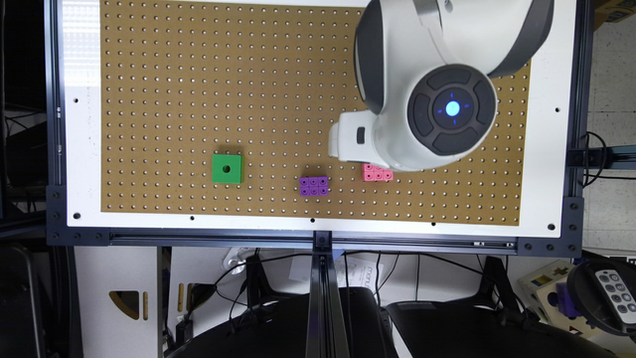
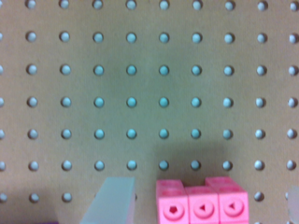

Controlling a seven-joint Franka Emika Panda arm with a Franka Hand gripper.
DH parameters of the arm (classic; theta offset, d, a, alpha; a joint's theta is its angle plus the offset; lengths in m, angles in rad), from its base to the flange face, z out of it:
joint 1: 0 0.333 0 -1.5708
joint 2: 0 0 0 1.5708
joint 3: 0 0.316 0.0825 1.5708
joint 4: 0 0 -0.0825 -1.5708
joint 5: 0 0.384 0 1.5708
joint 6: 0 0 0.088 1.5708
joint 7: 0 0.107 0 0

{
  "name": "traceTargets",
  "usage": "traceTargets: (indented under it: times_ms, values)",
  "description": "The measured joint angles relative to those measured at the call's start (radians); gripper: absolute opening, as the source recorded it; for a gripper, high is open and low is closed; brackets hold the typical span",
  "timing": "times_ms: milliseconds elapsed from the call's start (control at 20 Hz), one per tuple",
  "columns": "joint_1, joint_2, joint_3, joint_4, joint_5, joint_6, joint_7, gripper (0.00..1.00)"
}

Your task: Pick up pink block.

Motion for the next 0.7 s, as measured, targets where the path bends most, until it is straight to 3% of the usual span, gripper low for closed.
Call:
traceTargets:
  times_ms: [150, 300, 700]
  values:
    - [-0.001, 0.052, -0.001, 0.062, 0.0, -0.004, -0.001, 1.0]
    - [-0.002, 0.096, -0.001, 0.092, 0.0, -0.001, -0.002, 1.0]
    - [-0.002, 0.117, -0.001, 0.106, 0.0, -0.002, -0.002, 1.0]
